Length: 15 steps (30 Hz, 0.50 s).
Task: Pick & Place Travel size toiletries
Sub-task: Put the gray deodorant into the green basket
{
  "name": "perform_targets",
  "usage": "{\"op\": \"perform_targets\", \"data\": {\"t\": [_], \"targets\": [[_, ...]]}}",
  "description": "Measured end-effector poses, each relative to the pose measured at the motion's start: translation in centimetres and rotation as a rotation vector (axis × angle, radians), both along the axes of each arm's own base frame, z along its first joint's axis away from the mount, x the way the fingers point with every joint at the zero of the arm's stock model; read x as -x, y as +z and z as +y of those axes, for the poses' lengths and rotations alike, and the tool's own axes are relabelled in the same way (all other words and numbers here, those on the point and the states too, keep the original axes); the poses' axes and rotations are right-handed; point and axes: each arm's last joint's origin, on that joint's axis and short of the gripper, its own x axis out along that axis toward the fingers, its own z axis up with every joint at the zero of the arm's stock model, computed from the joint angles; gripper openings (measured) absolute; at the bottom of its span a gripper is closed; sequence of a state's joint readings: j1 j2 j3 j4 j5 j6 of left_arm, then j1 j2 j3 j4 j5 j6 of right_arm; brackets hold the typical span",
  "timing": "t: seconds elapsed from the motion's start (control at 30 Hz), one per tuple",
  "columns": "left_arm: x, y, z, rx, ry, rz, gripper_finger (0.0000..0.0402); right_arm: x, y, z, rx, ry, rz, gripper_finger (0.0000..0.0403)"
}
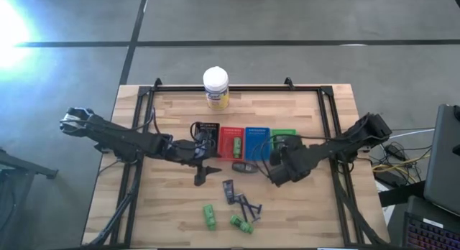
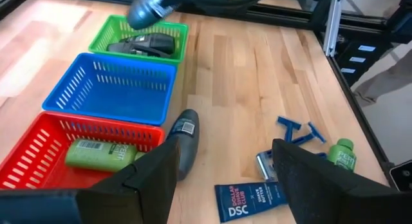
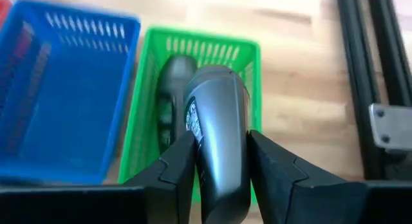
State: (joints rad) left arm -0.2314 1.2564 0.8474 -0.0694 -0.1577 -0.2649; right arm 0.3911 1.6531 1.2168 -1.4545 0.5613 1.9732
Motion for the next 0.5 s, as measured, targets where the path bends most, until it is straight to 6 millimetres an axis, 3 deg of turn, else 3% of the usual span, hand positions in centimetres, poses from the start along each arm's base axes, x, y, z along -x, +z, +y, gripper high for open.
{"op": "perform_targets", "data": {"t": [0.27,0.5], "targets": [[0.1,-0.2,0.0,-0.012,-0.004,0.018,0.0250,0.7,-2.0,-0.9,0.045,-0.036,0.027,0.0115],[0.1,-0.2,0.0,-0.014,-0.005,0.022,0.0250,1.0,-3.5,-1.1,0.058,-0.055,-0.018,0.0193]]}}
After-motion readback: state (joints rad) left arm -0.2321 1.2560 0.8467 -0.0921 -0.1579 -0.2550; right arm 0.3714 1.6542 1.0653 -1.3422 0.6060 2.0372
